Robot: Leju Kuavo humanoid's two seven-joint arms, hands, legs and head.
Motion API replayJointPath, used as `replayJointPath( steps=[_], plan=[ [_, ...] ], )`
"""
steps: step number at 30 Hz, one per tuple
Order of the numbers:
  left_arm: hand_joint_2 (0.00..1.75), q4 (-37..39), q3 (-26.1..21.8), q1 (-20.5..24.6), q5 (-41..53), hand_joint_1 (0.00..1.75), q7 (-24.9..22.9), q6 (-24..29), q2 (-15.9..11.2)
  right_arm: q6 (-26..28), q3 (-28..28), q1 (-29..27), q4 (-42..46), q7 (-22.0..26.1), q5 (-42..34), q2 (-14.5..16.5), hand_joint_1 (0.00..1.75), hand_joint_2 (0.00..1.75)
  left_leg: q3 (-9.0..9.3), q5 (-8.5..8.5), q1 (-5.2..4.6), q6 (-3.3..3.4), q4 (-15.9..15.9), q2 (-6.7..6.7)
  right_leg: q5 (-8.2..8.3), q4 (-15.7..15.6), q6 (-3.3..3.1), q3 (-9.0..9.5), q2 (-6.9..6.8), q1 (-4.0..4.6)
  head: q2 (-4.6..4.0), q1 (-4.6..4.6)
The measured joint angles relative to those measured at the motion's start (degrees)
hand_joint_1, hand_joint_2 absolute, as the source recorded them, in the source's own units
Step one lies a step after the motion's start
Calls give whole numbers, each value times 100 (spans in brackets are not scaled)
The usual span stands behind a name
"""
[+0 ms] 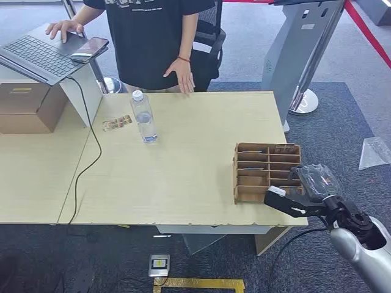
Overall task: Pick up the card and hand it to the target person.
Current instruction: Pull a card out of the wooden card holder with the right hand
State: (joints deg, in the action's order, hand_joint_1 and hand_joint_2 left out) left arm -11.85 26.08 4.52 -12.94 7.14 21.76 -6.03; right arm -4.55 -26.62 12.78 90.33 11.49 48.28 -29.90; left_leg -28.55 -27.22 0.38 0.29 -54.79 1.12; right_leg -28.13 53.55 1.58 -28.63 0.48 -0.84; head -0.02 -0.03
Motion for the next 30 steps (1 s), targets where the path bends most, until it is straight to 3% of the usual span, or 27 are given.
replayJointPath(
  steps=[30],
  plan=[
    [175,0,2,0,-9,0,9,-10,-17,-6,-268,10,-83,-133,295,0,83,175,0,0,0,0,0,0,0,0,0,0,0,0,0,1]
  ],
)
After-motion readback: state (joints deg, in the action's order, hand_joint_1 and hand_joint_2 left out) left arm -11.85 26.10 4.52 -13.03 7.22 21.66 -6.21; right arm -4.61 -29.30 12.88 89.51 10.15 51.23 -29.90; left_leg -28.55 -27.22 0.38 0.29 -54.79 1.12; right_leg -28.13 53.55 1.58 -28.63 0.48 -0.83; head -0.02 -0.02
